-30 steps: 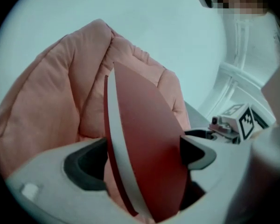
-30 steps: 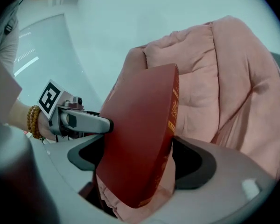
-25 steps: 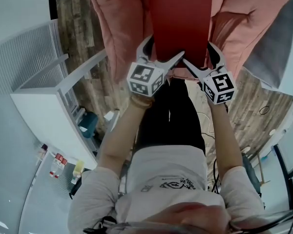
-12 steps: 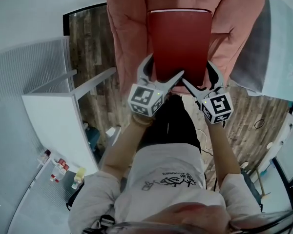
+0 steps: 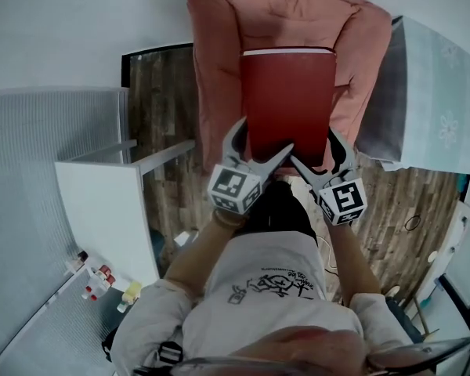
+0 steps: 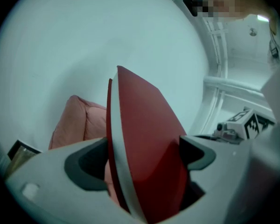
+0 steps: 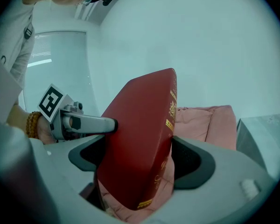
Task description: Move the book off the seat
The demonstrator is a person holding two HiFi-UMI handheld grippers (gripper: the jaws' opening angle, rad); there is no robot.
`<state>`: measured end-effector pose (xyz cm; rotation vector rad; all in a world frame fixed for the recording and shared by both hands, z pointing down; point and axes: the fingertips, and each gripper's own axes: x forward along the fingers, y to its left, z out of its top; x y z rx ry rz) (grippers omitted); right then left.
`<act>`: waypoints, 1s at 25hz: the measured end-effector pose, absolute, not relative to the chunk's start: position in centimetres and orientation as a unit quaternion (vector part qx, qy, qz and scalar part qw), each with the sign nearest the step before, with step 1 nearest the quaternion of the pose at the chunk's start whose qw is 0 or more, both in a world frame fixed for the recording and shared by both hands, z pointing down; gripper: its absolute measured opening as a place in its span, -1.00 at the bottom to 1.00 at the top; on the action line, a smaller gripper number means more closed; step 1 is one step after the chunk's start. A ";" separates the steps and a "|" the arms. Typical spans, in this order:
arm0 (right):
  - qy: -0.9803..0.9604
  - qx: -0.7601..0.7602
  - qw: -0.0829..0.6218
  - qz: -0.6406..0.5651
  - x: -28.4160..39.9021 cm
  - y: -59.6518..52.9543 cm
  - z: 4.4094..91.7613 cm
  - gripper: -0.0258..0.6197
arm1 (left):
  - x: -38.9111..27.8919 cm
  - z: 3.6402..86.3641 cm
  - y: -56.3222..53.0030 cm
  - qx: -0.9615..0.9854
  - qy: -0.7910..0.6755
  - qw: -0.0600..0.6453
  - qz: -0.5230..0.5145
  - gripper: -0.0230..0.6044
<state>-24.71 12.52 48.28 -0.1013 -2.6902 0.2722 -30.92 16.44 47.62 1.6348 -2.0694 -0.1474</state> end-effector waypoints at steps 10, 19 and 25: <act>-0.983 -0.022 0.170 0.065 -22.5 13.9 38.7 0.46 | -28.6 37.9 17.8 0.609 -0.766 0.198 -0.058 0.56; -0.992 -0.010 0.125 0.036 -19.7 16.6 30.9 0.44 | -25.9 30.0 20.4 0.624 -0.764 0.150 -0.065 0.56; -0.994 -0.001 0.108 0.017 -18.6 17.8 27.5 0.42 | -25.0 26.6 21.5 0.633 -0.759 0.132 -0.073 0.56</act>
